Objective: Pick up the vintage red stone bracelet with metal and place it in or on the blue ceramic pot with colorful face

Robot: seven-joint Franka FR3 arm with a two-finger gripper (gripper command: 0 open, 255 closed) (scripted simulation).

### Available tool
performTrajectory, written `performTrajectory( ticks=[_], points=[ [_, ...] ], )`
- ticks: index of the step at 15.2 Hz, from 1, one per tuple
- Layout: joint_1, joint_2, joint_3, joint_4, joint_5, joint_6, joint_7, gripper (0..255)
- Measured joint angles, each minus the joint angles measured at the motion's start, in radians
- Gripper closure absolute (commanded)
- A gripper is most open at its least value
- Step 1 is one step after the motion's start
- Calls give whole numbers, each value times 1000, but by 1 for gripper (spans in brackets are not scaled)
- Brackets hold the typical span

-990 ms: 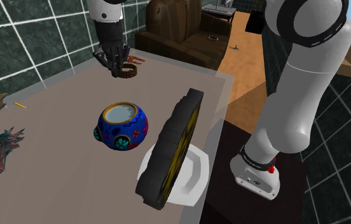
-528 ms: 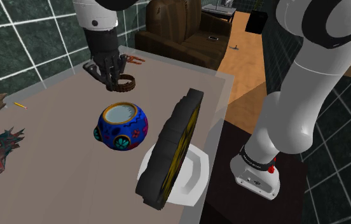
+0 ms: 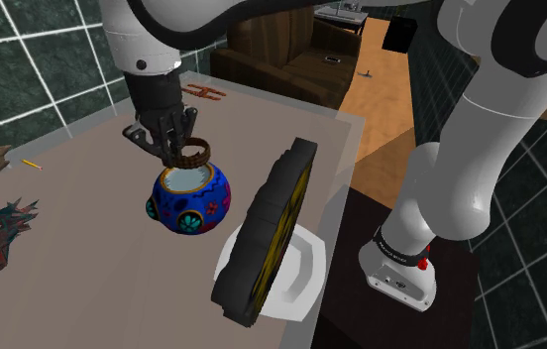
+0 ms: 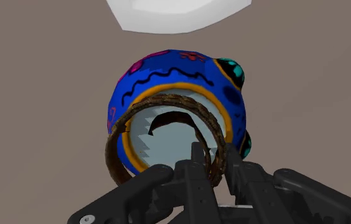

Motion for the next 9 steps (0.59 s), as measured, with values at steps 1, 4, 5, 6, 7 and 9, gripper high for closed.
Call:
performTrajectory(
  ticks=[1,4,5,6,7,9],
  points=[
    [0,1,0,-11,0,13,0,255],
    [1,-2,1,-57,1,54,1,255],
    [1,1,1,-66,0,67,0,255],
    [1,4,1,-77,0,80,1,255],
    [1,8,1,-84,-1,92,1,255],
    [2,9,1,-106,-1,114,1,255]
  ],
)
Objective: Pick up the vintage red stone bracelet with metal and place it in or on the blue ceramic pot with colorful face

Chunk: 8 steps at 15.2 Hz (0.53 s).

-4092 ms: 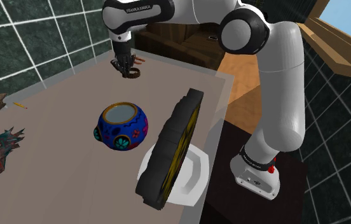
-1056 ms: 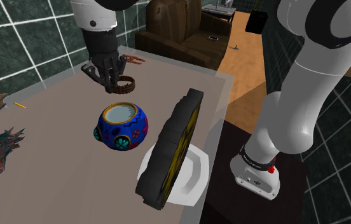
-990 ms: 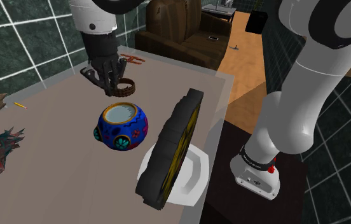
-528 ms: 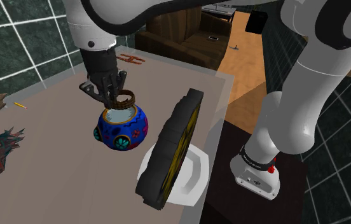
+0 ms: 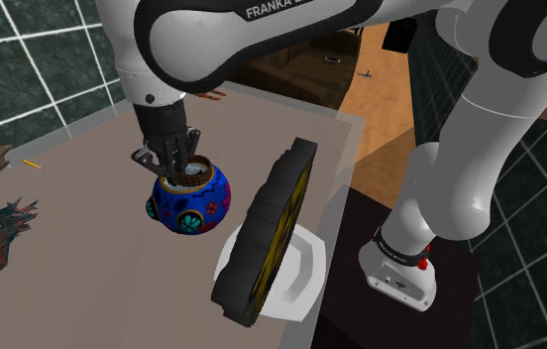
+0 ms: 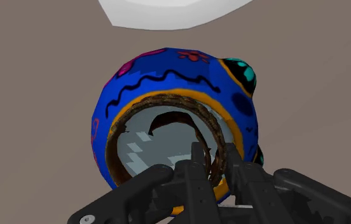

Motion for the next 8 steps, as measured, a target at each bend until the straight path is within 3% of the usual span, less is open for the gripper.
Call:
performTrajectory(
  ticks=[6,7,8],
  points=[
    [0,3,0,-5,-1,8,0,255],
    [0,3,0,-5,-1,8,0,0],
    [0,3,0,-5,-1,8,0,0]
  ],
)
